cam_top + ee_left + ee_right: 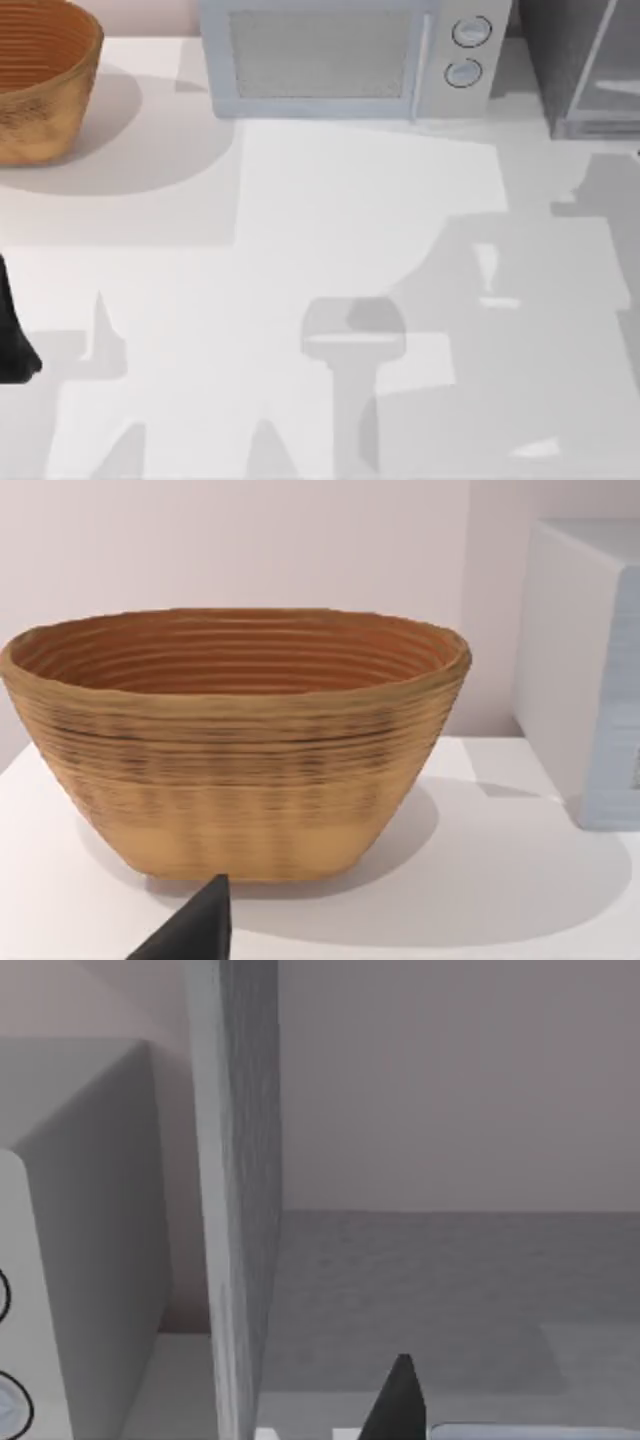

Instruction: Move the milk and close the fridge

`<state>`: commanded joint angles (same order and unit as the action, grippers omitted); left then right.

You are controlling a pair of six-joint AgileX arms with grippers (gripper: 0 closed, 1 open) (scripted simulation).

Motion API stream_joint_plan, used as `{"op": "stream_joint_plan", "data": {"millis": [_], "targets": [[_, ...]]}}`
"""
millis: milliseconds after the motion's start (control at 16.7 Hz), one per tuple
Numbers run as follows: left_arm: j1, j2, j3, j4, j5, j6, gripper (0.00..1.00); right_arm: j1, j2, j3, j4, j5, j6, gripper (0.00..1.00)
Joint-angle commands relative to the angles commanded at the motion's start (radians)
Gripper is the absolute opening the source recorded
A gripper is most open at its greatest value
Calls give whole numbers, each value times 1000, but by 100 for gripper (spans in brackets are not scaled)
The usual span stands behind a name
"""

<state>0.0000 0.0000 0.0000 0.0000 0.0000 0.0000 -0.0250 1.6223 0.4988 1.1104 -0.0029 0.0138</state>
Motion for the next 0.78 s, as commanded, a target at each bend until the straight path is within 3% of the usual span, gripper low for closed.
{"op": "stream_joint_plan", "data": {"millis": [480, 780], "targets": [[0, 0, 0, 0, 0, 0, 100, -102, 498, 563, -43, -111, -6, 0], [0, 0, 0, 0, 0, 0, 100, -172, 671, 747, -92, -175, -7, 0]]}}
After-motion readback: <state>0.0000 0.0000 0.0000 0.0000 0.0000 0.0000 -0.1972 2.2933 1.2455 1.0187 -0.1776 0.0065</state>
